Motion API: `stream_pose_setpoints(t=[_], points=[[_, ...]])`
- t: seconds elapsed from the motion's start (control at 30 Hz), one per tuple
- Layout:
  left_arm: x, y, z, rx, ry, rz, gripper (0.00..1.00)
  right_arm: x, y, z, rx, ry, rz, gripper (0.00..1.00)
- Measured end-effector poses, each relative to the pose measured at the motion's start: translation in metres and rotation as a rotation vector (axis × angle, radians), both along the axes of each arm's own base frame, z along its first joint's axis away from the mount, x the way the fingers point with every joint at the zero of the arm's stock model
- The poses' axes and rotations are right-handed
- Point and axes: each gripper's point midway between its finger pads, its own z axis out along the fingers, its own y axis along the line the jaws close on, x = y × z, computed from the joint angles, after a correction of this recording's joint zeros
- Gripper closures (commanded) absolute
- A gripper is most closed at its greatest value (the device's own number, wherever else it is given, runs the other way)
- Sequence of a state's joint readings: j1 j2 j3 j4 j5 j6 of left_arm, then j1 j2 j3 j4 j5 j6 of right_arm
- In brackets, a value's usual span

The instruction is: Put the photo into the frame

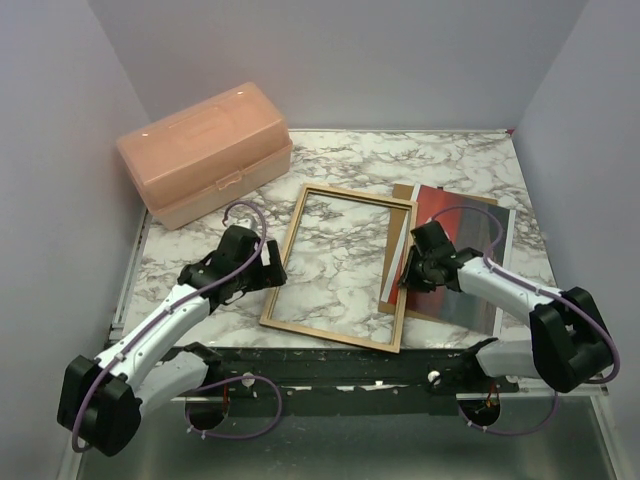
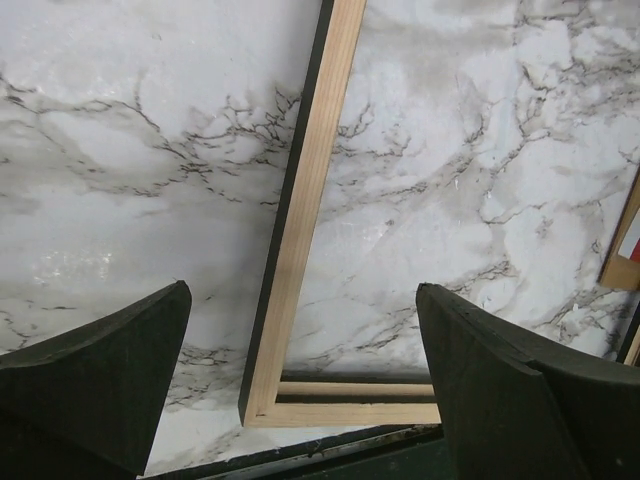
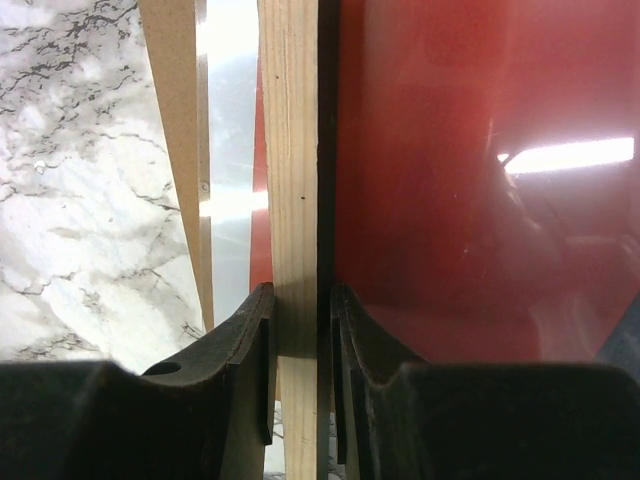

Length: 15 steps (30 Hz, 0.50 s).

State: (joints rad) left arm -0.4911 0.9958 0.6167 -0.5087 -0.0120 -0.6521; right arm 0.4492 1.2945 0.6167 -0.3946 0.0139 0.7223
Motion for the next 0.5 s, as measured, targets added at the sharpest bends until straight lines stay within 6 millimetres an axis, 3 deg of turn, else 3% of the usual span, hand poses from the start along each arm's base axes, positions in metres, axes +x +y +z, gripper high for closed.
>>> stream_pose_setpoints(t=[0.27,0.5], points=[[-0.001,0.012,0.033,0.012,-0.102,0.015,0.02,0.014,0.003,0.006,-0.039,-0.002,0.042,1.00],[-0.004,0.009,0.040,-0.018,-0.121,-0.004,0.02,0.026,0.023,0.006,-0.038,0.007,0.086,1.00]])
